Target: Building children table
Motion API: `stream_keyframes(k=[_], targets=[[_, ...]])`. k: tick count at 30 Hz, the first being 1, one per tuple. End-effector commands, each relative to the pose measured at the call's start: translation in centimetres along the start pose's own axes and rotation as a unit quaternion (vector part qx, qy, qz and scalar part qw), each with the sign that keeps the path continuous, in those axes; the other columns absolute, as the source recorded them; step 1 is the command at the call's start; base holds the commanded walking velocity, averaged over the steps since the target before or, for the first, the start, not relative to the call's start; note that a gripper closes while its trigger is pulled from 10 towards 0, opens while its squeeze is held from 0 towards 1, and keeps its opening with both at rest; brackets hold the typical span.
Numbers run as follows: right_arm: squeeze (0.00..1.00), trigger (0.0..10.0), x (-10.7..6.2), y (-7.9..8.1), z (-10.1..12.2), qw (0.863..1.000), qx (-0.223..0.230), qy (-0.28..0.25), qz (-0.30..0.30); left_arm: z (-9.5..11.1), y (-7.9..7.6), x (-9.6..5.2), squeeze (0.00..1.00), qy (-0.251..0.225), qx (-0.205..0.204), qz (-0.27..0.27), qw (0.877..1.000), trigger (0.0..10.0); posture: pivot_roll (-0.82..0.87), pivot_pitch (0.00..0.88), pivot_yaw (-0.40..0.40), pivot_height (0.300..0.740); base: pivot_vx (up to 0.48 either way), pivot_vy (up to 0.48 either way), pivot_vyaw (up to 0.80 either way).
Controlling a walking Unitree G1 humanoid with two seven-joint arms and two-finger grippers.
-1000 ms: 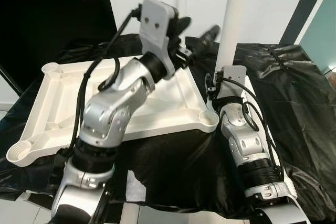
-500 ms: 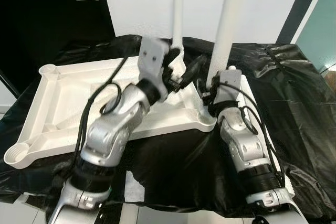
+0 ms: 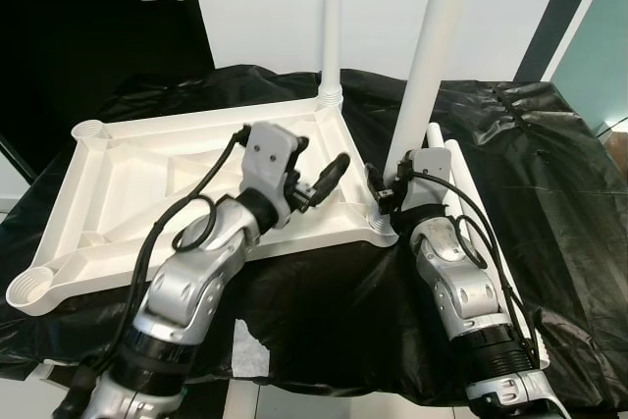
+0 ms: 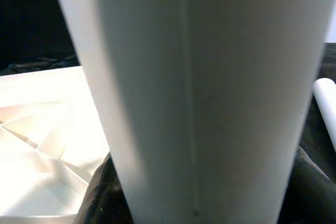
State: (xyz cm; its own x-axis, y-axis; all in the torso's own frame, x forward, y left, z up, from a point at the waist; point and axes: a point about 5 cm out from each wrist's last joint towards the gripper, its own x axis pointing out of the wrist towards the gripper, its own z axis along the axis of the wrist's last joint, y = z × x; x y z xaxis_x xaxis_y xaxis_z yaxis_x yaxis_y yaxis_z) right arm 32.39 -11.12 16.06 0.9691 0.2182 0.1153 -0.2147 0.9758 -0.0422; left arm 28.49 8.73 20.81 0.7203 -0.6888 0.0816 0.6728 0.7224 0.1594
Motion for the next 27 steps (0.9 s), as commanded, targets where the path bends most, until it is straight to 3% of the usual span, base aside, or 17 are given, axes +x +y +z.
stream_keyframes(k=[1, 7, 9, 11, 17, 27], targets=[[0.0, 10.0, -0.4, -0.2, -1.4, 1.0, 0.014, 0.028, 0.0, 0.1, -0.9, -0.1, 0.0, -0.004, 0.016, -0.054, 0.998, 10.0, -0.01, 0.017, 0.0, 0.74, 0.0, 0.0, 0.0], [0.0, 10.0, -0.9, -0.9, -2.1, 0.999, 0.033, 0.035, -0.004, -0.8, -2.0, -0.6, 0.0, 0.025, 0.013, -0.105, 0.994, 10.0, -0.01, 0.019, 0.006, 0.74, 0.0, 0.0, 0.0], [0.0, 10.0, -1.3, -1.2, -2.5, 0.999, 0.021, 0.033, 0.014, -1.5, -2.9, -1.2, 0.0, 0.054, 0.011, -0.145, 0.988, 10.0, -0.01, 0.022, 0.012, 0.74, 0.0, 0.0, 0.0], [0.0, 10.0, -1.3, -1.2, -2.5, 0.999, 0.021, 0.033, 0.014, -1.5, -2.9, -1.2, 0.0, 0.054, 0.011, -0.145, 0.988, 10.0, -0.01, 0.022, 0.012, 0.74, 0.0, 0.0, 0.0], [0.0, 10.0, -2.0, -1.1, -3.7, 0.996, -0.025, 0.042, 0.072, -2.7, -3.8, -2.0, 0.0, 0.099, 0.025, -0.195, 0.975, 10.0, -0.01, 0.023, 0.018, 0.74, 0.0, 0.0, 0.0], [0.0, 10.0, -3.2, -0.5, -5.5, 0.984, -0.088, 0.068, 0.139, -2.7, -3.8, -2.3, 0.0, 0.114, 0.031, -0.2, 0.973, 10.0, 0.0, 0.028, 0.022, 0.74, 0.0, 0.0, 0.0]])
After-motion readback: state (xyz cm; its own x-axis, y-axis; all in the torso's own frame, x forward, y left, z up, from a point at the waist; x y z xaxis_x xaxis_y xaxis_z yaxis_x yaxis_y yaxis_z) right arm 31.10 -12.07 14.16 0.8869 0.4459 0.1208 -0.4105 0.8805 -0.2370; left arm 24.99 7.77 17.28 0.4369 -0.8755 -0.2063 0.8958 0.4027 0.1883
